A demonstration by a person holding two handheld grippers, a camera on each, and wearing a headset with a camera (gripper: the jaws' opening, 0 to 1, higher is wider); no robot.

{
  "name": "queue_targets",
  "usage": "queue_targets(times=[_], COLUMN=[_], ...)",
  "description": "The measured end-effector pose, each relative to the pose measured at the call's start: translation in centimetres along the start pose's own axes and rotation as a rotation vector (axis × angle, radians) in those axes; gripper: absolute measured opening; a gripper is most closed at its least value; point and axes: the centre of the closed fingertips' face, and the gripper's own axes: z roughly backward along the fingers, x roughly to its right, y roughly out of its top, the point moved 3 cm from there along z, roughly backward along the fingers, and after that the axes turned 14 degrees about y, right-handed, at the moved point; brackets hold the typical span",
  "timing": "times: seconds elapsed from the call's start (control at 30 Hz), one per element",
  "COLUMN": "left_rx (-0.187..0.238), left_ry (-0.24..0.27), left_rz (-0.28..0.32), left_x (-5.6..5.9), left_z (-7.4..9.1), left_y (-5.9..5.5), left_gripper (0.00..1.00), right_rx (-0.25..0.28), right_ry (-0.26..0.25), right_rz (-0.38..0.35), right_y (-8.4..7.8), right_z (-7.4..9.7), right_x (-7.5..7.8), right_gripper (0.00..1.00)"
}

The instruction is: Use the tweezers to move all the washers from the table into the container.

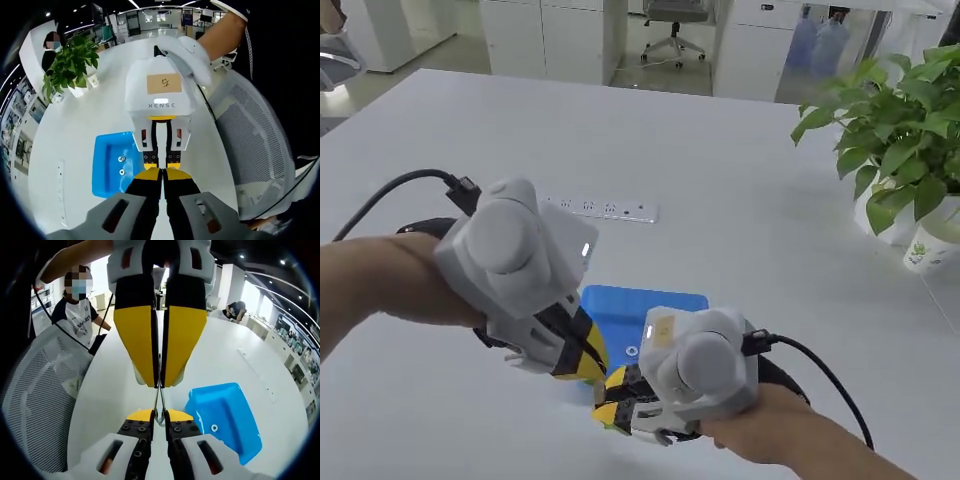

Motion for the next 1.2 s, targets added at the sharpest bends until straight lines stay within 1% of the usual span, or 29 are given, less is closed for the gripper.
queue_targets(times=[0.23,0.53,0.87,1.03,1.2], left_rx=[0.004,0.01,0.013,0.007,0.007], left_ry=[0.008,0.025,0.033,0.041,0.047], left_rz=[-0.01,-0.027,-0.031,-0.035,-0.028], left_x=[-1.0,-2.9,-5.1,-6.3,-7.1], left_z=[0.8,1.3,0.9,0.4,0.0], left_y=[0.8,1.5,1.6,1.4,1.0], left_gripper=[0.05,0.05,0.05,0.05,0.05], right_rx=[-0.003,0.005,0.001,-0.007,-0.006], right_ry=[-0.008,-0.024,-0.03,-0.034,-0.033], right_rz=[0.012,0.019,0.016,0.019,0.018], right_y=[0.9,1.8,1.8,1.7,1.4], right_z=[1.1,2.4,3.2,3.2,3.1], right_x=[0.7,2.4,4.5,5.8,6.9], right_gripper=[0.11,0.11,0.11,0.11,0.11])
